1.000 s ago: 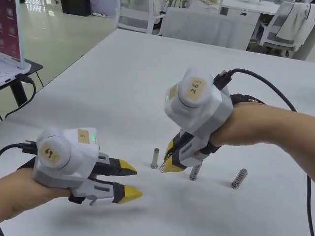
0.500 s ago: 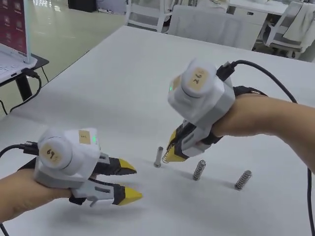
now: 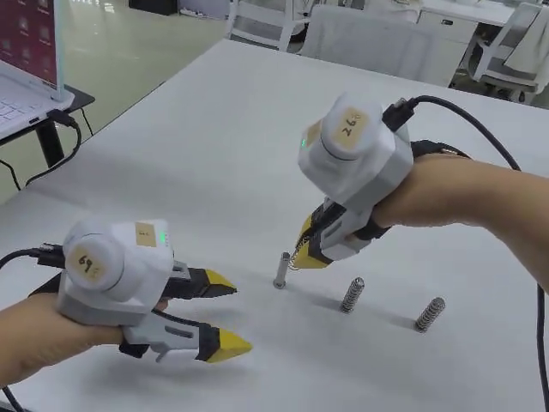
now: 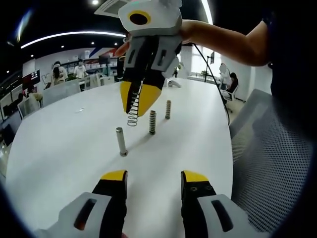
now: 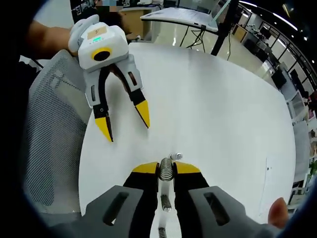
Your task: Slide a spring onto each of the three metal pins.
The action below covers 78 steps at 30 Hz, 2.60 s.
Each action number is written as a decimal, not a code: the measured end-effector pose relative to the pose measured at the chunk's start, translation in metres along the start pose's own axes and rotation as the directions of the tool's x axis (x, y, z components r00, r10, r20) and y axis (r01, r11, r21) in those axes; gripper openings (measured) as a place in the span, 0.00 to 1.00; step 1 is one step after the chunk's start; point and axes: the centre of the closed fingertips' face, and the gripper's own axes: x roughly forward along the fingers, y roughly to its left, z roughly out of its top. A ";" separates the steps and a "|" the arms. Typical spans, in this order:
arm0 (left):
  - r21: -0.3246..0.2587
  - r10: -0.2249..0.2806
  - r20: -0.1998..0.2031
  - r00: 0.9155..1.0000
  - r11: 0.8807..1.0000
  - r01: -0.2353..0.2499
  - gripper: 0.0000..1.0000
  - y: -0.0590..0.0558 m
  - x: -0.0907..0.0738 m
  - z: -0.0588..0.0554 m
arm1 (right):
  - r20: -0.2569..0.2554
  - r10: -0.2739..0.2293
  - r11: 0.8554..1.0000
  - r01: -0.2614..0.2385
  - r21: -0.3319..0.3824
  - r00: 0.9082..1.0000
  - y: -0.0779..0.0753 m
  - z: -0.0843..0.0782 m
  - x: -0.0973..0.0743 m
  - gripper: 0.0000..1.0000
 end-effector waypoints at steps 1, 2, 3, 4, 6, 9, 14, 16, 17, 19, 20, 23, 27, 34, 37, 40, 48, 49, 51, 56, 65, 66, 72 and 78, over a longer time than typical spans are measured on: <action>-0.001 0.000 0.000 1.000 1.000 0.000 0.39 0.000 0.000 0.000 | 0.000 -0.001 1.000 0.001 -0.001 1.000 -0.001 0.000 0.000 0.09; -0.001 0.001 0.002 1.000 1.000 -0.001 0.39 -0.001 -0.001 -0.001 | -0.001 -0.003 1.000 0.003 -0.003 1.000 -0.002 0.001 0.001 0.09; -0.002 0.001 0.003 1.000 1.000 -0.001 0.40 -0.001 -0.001 -0.001 | -0.002 -0.004 1.000 0.004 -0.004 1.000 -0.003 0.001 0.001 0.09; -0.002 0.000 0.004 1.000 1.000 0.000 0.40 -0.002 -0.002 -0.001 | -0.004 -0.005 1.000 0.005 -0.004 1.000 -0.004 0.001 0.002 0.09; -0.004 0.000 0.008 1.000 1.000 0.000 0.41 -0.003 -0.003 0.000 | -0.011 -0.010 1.000 0.010 -0.007 1.000 -0.006 0.001 0.003 0.09; -0.010 0.001 0.012 1.000 1.000 -0.001 0.43 -0.004 -0.004 0.000 | -0.009 -0.007 1.000 0.007 -0.002 1.000 -0.009 0.001 0.005 0.09; -0.016 -0.006 0.018 1.000 1.000 0.006 0.45 -0.008 -0.004 0.000 | -0.021 -0.016 1.000 0.016 -0.012 1.000 -0.014 0.000 0.007 0.09; -0.020 -0.010 0.022 1.000 1.000 0.010 0.46 -0.009 -0.004 0.000 | -0.022 -0.014 1.000 0.014 -0.009 1.000 -0.015 0.000 0.007 0.09; -0.020 -0.010 0.023 1.000 1.000 0.010 0.47 -0.009 -0.004 0.000 | -0.023 -0.013 1.000 0.013 -0.008 1.000 -0.015 0.000 0.007 0.09; -0.024 -0.016 0.034 0.999 1.000 0.017 0.48 -0.011 -0.004 0.002 | -0.026 -0.012 1.000 0.011 -0.009 1.000 -0.016 0.001 0.008 0.09; -0.027 -0.019 0.040 0.999 0.999 0.020 0.49 -0.012 -0.004 0.003 | -0.025 -0.010 1.000 0.010 -0.009 1.000 -0.016 0.001 0.009 0.09; -0.030 -0.018 0.047 0.999 0.999 0.019 0.50 -0.012 -0.004 0.003 | -0.027 -0.008 1.000 0.008 -0.014 1.000 -0.017 0.002 0.011 0.09; -0.043 -0.022 0.063 0.998 0.999 0.025 0.51 -0.013 -0.005 0.004 | -0.030 -0.005 1.000 0.005 -0.014 1.000 -0.018 0.003 0.013 0.09; -0.056 -0.025 0.082 0.996 0.998 0.029 0.53 -0.014 -0.005 0.005 | -0.037 0.001 1.000 -0.002 -0.013 0.999 -0.019 0.003 0.015 0.09; -0.057 -0.028 0.090 0.996 0.998 0.033 0.54 -0.015 -0.005 0.006 | -0.041 0.006 1.000 -0.006 -0.011 0.999 -0.019 0.002 0.016 0.09; -0.050 -0.027 0.096 0.995 0.998 0.032 0.54 -0.014 -0.005 0.008 | -0.047 0.009 1.000 -0.009 -0.011 0.999 -0.020 0.001 0.018 0.09; -0.050 -0.023 0.106 0.994 0.998 0.028 0.55 -0.014 -0.006 0.008 | -0.066 0.024 1.000 -0.025 -0.003 0.998 -0.019 -0.003 0.027 0.09; -0.051 -0.022 0.106 0.994 0.998 0.027 0.55 -0.014 -0.007 0.008 | -0.071 0.027 1.000 -0.027 -0.003 0.997 -0.019 -0.004 0.028 0.09; -0.051 -0.021 0.107 0.994 0.998 0.026 0.55 -0.013 -0.007 0.008 | -0.073 0.025 1.000 -0.025 -0.003 0.997 -0.020 -0.004 0.029 0.09; -0.052 -0.017 0.113 0.993 0.998 0.023 0.55 -0.013 -0.007 0.009 | -0.073 0.033 0.999 -0.032 0.004 0.997 -0.020 -0.004 0.034 0.09; -0.050 -0.017 0.110 0.994 0.998 0.023 0.54 -0.011 -0.007 0.008 | -0.086 0.035 0.999 -0.035 0.003 0.996 -0.019 -0.007 0.040 0.09; -0.051 -0.017 0.110 0.994 0.998 0.022 0.54 -0.010 -0.007 0.007 | -0.085 0.035 0.999 -0.035 0.004 0.996 -0.019 -0.007 0.041 0.09; -0.051 -0.015 0.110 0.994 0.998 0.021 0.54 -0.009 -0.006 0.007 | -0.093 0.045 0.999 -0.044 0.012 0.995 -0.018 -0.010 0.048 0.09; -0.052 -0.014 0.105 0.994 0.998 0.020 0.54 -0.008 -0.006 0.005 | -0.096 0.051 0.999 -0.049 0.018 0.994 -0.016 -0.012 0.054 0.09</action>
